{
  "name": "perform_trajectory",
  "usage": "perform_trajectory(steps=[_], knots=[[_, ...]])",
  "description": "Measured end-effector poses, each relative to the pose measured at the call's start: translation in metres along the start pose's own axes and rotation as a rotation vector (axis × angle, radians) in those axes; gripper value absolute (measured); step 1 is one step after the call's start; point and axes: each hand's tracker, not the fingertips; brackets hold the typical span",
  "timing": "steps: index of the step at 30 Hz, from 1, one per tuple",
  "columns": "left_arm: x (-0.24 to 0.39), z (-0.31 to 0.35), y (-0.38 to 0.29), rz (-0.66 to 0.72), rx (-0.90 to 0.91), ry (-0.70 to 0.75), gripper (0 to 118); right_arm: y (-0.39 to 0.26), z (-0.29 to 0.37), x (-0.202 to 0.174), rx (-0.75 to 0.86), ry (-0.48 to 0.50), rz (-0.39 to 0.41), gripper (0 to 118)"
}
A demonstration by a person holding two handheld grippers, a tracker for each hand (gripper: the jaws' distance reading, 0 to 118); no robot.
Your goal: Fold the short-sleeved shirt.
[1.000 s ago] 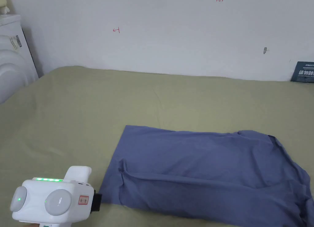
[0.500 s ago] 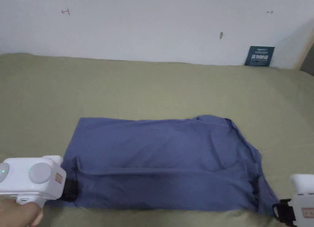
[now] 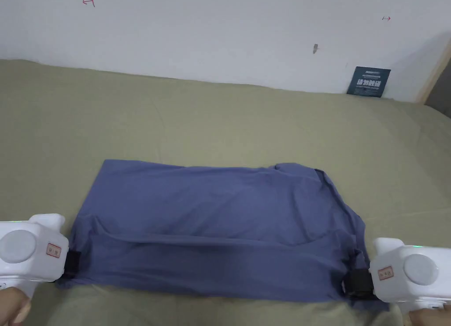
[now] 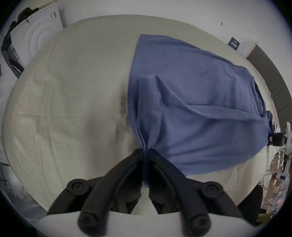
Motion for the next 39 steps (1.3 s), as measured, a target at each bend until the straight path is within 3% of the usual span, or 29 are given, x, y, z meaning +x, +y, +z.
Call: perform_trajectory(steps=[1,3,4,6,10,13,21,27,35,37,38,39], knots=[[0.001,0.001,0.000,-0.007,-0.001,0.000,7,0.000,-0.001,0.003,0.005,0.071,-0.016,3],[-0.001,-0.001,0.002,-0.013,-0.007,-0.004,7,-0.001,-0.001,0.006,0.010,0.122,-0.071,3],[-0.001,0.000,0.002,-0.016,-0.008,-0.002,7,-0.001,0.003,0.004,0.005,0.078,-0.063,3],[-0.001,0.003,0.003,-0.025,-0.011,-0.004,7,-0.001,0.010,0.003,0.011,0.079,-0.020,3],[-0.011,0.016,0.003,-0.007,0.007,-0.054,6,-0.002,0.032,0.007,0.031,0.116,-0.039,3],[-0.022,0.033,0.004,0.026,0.018,-0.118,6,-0.003,0.058,0.005,0.046,0.120,0.029,3],[-0.034,0.079,-0.031,0.013,0.026,-0.156,6,-0.029,0.117,-0.001,0.069,0.122,0.088,3],[-0.043,0.079,-0.091,0.006,-0.041,-0.155,6,-0.085,0.121,-0.008,0.005,0.117,0.127,3],[-0.054,0.056,-0.147,0.087,-0.093,-0.159,6,-0.139,0.091,-0.001,-0.071,0.111,0.075,3],[-0.060,0.058,-0.144,0.145,-0.078,-0.193,7,-0.138,0.080,0.009,-0.054,0.127,0.011,3],[-0.062,0.059,-0.143,0.159,-0.082,-0.193,13,-0.137,0.080,0.010,-0.048,0.141,-0.007,6],[-0.061,0.066,-0.141,0.158,-0.090,-0.173,36,-0.135,0.082,0.012,-0.059,0.143,-0.019,19]])
